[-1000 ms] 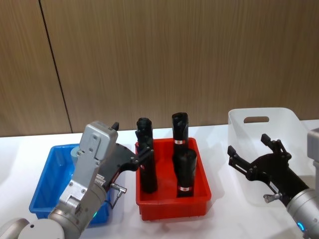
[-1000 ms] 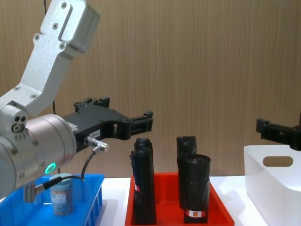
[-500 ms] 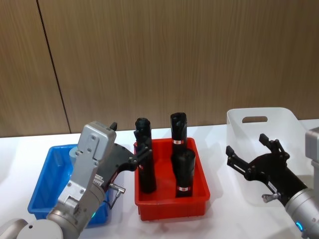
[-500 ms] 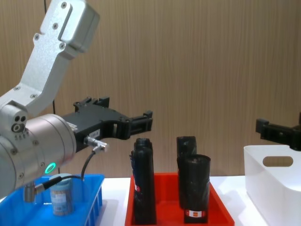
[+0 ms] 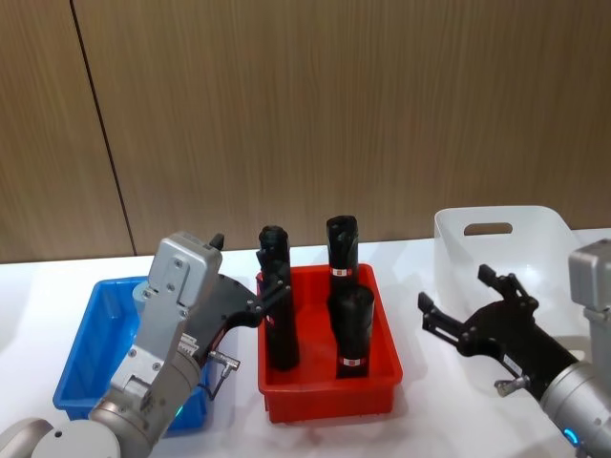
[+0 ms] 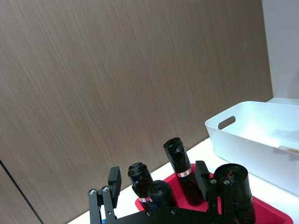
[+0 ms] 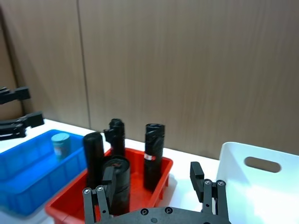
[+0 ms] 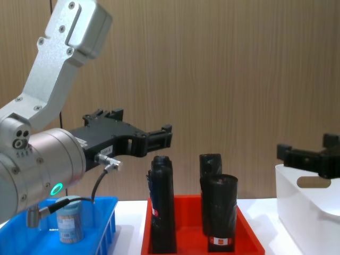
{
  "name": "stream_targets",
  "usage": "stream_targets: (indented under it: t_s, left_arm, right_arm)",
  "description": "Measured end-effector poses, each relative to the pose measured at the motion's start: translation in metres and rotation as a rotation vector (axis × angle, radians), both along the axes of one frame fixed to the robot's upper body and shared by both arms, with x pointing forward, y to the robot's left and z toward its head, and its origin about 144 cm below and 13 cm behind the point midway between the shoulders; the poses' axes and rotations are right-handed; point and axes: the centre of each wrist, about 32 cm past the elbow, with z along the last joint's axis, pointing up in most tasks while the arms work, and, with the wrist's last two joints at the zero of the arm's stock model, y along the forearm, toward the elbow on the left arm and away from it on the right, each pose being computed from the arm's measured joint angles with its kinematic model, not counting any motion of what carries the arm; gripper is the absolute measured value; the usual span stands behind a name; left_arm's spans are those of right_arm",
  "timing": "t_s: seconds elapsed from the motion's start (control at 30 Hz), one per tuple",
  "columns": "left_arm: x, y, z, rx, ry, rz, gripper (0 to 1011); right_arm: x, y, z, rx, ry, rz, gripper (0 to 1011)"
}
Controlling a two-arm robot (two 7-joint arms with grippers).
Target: Pick the cotton swabs from the blue box and place them into the white box.
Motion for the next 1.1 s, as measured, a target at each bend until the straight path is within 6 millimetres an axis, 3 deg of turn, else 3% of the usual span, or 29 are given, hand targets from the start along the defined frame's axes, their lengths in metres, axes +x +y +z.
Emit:
stream_targets:
  t_s: [0.6,1.1]
  left_arm:
    - [0.000,0.000,0.000,0.000,0.001,0.000,1004]
    - [0.000,0.000,0.000,0.000,0.001,0.000,1004]
  right_arm:
    - [0.020,0.001,0.001,-0.054,0.085,0.189,1002]
    - [0.045,0.010,-0.008,-0.083,0.120,0.240,1002]
